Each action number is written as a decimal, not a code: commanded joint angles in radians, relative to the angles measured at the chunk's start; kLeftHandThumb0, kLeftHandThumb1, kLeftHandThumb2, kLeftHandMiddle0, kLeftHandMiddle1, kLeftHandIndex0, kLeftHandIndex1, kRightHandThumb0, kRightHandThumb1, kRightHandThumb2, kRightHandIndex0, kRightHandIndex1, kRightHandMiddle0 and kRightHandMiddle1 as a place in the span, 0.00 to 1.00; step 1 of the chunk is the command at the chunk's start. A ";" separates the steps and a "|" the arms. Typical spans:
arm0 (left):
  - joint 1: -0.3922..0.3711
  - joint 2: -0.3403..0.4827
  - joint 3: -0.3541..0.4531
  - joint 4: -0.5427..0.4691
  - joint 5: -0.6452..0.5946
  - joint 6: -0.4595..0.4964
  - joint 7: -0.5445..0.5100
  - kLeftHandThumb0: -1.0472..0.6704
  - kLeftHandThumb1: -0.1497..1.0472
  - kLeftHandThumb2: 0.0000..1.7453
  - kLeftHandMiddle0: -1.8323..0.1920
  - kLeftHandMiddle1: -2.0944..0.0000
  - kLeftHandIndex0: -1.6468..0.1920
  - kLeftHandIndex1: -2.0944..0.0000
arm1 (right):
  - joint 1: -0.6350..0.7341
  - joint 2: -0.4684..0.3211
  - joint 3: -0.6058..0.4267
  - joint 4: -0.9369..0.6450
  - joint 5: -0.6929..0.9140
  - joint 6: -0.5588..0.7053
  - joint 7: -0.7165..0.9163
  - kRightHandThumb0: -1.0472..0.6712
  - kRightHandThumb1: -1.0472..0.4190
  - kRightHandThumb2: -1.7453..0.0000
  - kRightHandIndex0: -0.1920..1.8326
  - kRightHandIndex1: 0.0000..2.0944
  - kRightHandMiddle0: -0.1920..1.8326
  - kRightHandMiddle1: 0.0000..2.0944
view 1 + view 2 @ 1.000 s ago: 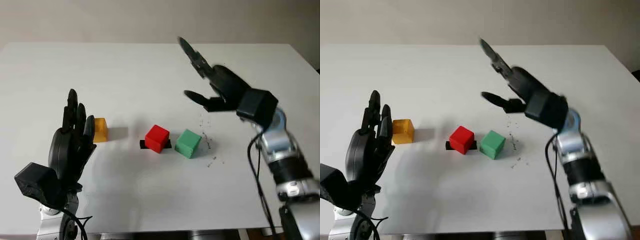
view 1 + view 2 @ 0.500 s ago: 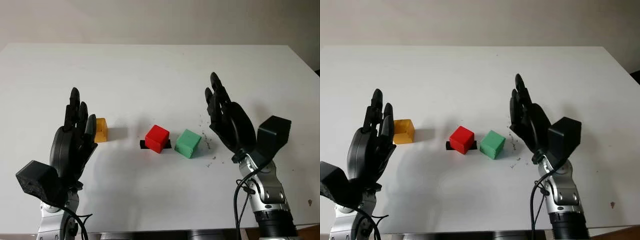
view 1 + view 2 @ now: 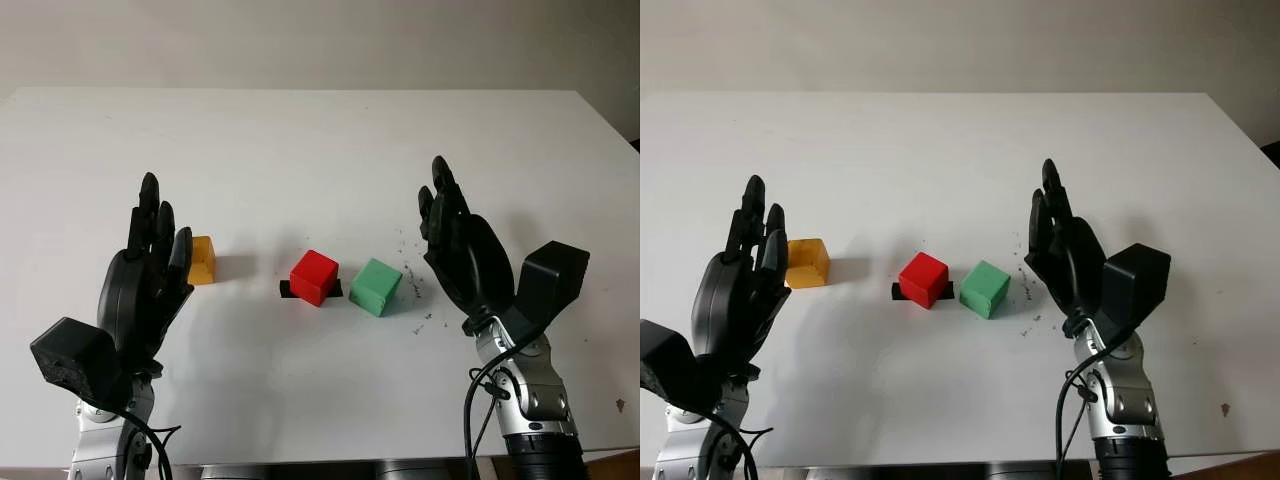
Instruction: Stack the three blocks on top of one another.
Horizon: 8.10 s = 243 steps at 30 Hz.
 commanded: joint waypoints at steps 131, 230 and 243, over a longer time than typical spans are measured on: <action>-0.864 0.488 -0.444 0.320 0.511 -0.225 -0.546 0.35 1.00 0.04 0.70 0.94 0.72 0.30 | 0.018 0.027 -0.018 -0.067 0.003 0.037 -0.038 0.21 0.00 0.63 0.00 0.00 0.00 0.00; -0.819 0.390 -0.574 0.199 0.670 -0.051 -0.696 0.27 0.96 0.03 1.00 1.00 0.98 0.98 | 0.050 0.055 0.005 -0.073 -0.024 0.018 -0.042 0.20 0.00 0.64 0.00 0.00 0.00 0.00; -0.823 0.405 -0.473 0.107 0.419 0.147 -0.868 0.23 0.93 0.03 1.00 1.00 1.00 1.00 | 0.055 0.053 0.004 -0.080 -0.029 0.025 -0.034 0.20 0.00 0.64 0.00 0.00 0.00 0.00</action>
